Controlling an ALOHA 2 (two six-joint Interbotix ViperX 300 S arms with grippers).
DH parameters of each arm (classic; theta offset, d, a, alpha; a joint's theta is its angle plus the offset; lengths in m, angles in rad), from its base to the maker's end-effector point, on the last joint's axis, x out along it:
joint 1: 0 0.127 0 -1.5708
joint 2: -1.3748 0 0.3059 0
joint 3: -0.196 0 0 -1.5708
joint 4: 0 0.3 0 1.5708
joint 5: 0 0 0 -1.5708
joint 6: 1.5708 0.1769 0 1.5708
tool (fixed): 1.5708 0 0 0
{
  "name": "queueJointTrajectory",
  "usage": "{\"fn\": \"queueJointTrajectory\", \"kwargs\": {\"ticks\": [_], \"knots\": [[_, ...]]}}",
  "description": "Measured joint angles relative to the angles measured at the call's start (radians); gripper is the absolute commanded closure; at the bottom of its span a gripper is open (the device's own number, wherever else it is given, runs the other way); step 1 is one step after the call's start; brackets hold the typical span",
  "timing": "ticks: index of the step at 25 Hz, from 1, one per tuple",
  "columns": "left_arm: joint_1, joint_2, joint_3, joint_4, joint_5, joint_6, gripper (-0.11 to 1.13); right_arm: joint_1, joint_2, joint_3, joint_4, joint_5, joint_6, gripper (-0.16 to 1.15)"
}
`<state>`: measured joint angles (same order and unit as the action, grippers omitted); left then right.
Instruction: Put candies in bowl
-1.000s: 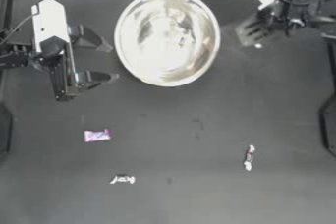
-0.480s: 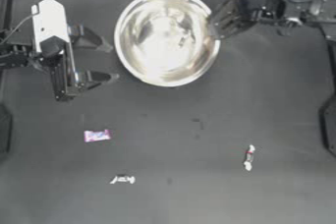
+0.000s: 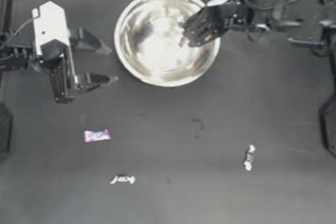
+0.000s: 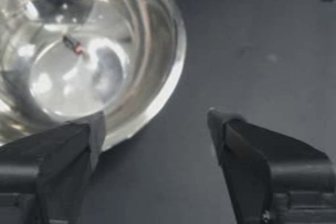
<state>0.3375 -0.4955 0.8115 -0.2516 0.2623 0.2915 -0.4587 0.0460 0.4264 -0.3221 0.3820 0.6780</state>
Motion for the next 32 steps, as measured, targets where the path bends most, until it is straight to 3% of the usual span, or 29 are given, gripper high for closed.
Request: {"fn": "queueJointTrajectory", "kwargs": {"ticks": [4,8,14,19,32], "knots": [[-0.011,0.0,0.006,0.002,0.021,0.0,0.06,-0.003,0.005,-0.003,-0.023,-0.044,-0.032,-0.08],[-0.028,-0.002,0.006,0.0,0.086,0.0,0.06,-0.002,-0.006,-0.002,-0.023,-0.118,-0.035,-0.01],[-0.031,0.0,0.005,0.0,0.199,-0.005,0.02,0.018,-0.071,0.028,-0.032,-0.156,-0.037,-0.01],[-0.04,-0.002,0.006,0.0,0.276,-0.054,-0.01,0.057,-0.158,0.072,-0.034,-0.158,-0.037,-0.01],[-0.127,0.031,0.02,0.003,0.327,-0.146,0.0,0.232,-0.325,0.127,-0.072,-0.083,-0.041,-0.01]]}}
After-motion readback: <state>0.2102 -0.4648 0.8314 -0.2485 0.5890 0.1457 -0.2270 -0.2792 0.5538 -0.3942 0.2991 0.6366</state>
